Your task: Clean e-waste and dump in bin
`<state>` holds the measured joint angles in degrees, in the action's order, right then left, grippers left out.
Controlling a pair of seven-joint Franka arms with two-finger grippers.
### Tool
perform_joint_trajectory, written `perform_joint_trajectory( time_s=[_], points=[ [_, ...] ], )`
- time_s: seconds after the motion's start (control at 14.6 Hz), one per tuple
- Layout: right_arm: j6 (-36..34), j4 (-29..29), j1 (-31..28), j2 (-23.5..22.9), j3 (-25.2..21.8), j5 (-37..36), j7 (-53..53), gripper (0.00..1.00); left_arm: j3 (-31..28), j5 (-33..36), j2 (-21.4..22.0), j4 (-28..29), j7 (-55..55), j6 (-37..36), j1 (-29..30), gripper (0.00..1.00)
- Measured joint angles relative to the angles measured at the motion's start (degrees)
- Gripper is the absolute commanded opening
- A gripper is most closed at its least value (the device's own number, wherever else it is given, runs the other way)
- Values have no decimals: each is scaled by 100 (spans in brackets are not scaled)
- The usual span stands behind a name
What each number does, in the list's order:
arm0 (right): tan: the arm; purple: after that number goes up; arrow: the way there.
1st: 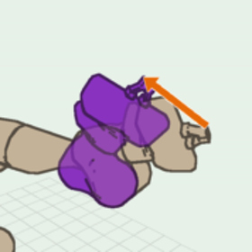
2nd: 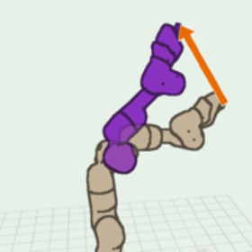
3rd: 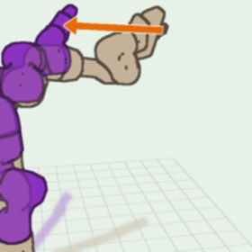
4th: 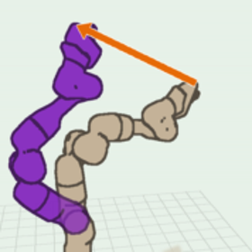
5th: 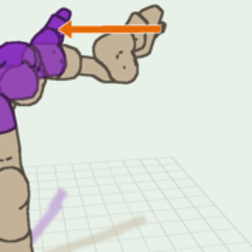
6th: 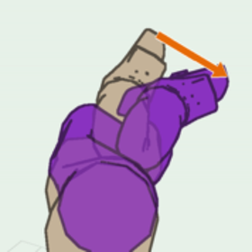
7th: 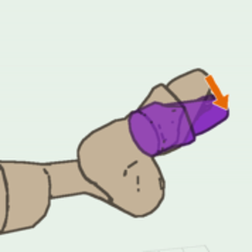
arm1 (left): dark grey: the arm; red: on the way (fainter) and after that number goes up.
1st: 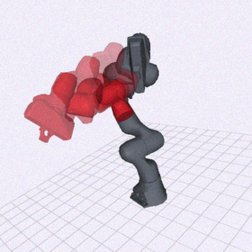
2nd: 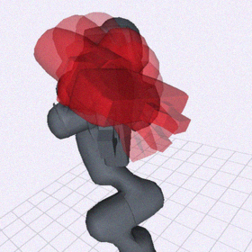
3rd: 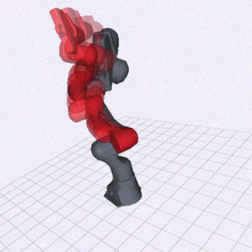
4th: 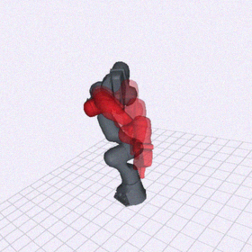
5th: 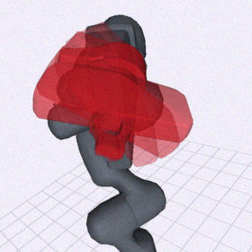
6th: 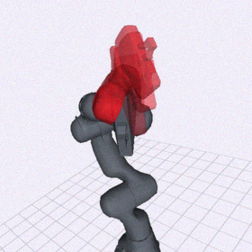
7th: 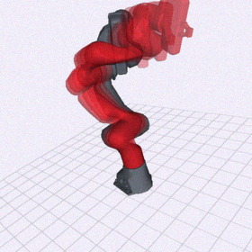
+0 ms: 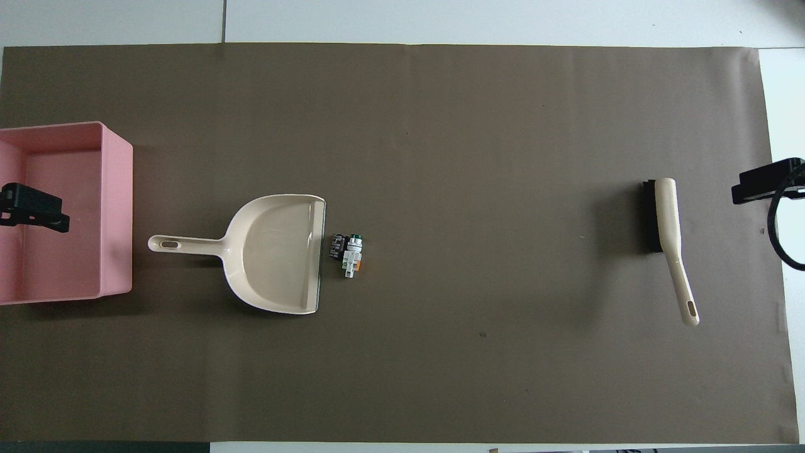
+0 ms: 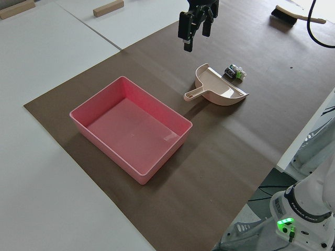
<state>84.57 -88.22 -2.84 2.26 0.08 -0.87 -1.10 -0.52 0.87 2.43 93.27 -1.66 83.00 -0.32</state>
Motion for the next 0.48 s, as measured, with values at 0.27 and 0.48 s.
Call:
perform_joint_trajectory(
  time_s=[0.27,0.48],
  points=[
    [0,-31,-24,1,-3,0,0,100,0,0,0,22,0,236,0,99],
    [0,-40,-38,1,-3,0,0,100,2,0,0,31,34,454,-1,99]
  ],
)
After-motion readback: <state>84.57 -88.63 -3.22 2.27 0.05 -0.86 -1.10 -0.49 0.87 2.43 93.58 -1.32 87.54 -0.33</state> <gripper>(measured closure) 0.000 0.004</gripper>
